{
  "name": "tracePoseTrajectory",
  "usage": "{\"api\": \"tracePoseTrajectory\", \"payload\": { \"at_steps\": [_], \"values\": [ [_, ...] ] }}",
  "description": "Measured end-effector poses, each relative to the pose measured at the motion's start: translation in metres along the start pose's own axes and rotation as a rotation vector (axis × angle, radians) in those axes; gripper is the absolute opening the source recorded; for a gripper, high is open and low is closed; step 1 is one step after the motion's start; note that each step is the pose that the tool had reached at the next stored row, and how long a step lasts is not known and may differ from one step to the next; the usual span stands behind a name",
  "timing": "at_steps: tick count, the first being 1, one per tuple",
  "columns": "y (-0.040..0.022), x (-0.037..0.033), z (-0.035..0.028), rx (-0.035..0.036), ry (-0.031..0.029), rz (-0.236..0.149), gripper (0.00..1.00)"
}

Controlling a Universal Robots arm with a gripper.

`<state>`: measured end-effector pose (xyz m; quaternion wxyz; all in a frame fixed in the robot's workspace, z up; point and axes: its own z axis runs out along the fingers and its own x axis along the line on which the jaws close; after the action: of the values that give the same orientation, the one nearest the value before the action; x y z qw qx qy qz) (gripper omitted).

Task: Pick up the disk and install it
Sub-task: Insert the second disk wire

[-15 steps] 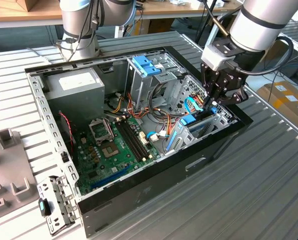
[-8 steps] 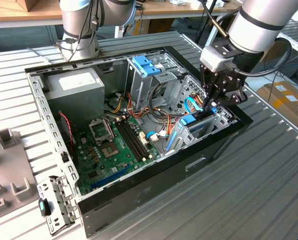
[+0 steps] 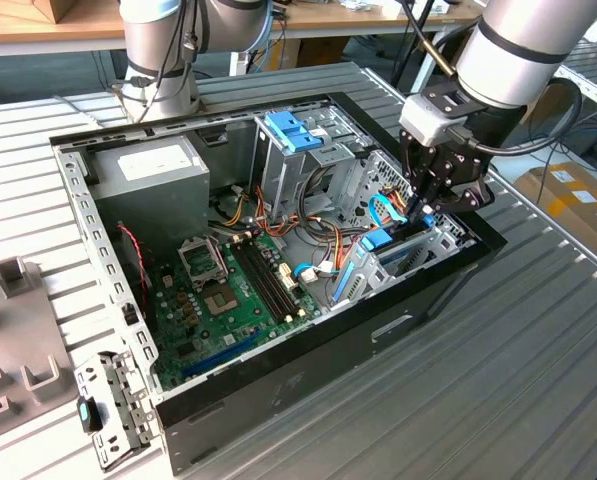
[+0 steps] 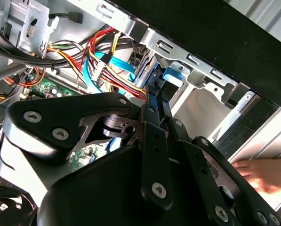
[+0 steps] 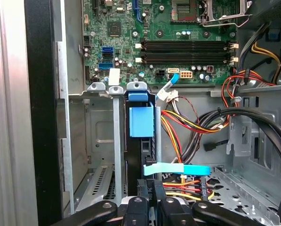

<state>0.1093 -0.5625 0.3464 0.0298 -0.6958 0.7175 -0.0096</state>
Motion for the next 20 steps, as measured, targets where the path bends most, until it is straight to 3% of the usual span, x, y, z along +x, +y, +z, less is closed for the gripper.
{"api": "tracePoseTrajectory", "payload": {
  "at_steps": [20],
  "values": [
    [0.0004,0.0002,0.0059,0.0,0.0005,0.0,0.16]
  ]
}}
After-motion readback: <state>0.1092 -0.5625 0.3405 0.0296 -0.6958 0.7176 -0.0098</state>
